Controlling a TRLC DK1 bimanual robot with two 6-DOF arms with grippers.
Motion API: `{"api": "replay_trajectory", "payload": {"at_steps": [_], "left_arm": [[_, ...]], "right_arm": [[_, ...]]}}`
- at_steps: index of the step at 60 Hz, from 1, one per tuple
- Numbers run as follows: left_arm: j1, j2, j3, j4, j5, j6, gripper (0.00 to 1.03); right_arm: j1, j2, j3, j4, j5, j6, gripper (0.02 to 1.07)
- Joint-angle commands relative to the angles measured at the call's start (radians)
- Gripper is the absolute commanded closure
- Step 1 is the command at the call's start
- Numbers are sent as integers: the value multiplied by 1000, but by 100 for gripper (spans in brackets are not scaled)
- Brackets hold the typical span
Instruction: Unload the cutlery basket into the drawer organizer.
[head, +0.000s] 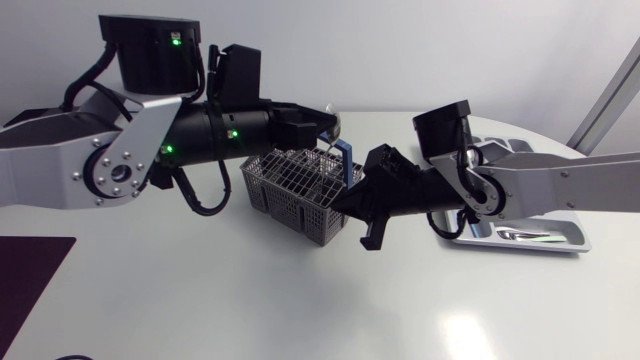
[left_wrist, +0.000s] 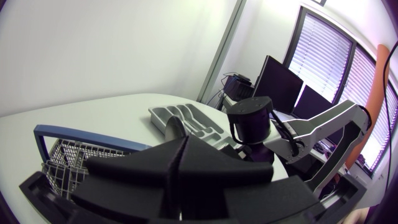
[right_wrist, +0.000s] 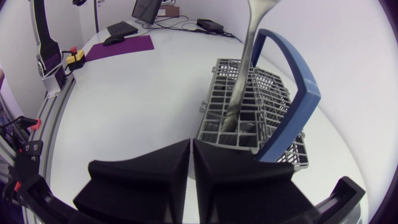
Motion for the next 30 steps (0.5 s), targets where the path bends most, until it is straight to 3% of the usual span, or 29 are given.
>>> {"api": "replay_trajectory", "payload": {"at_steps": [1,30], "left_arm": [[-4,12,-20,35,-3,-19,91],[-29,-9,-48,63,-11,-28,91]], "right_arm": [[5,20,27,27,5,-6,102],[5,126,5,153,105,-32,102]]}}
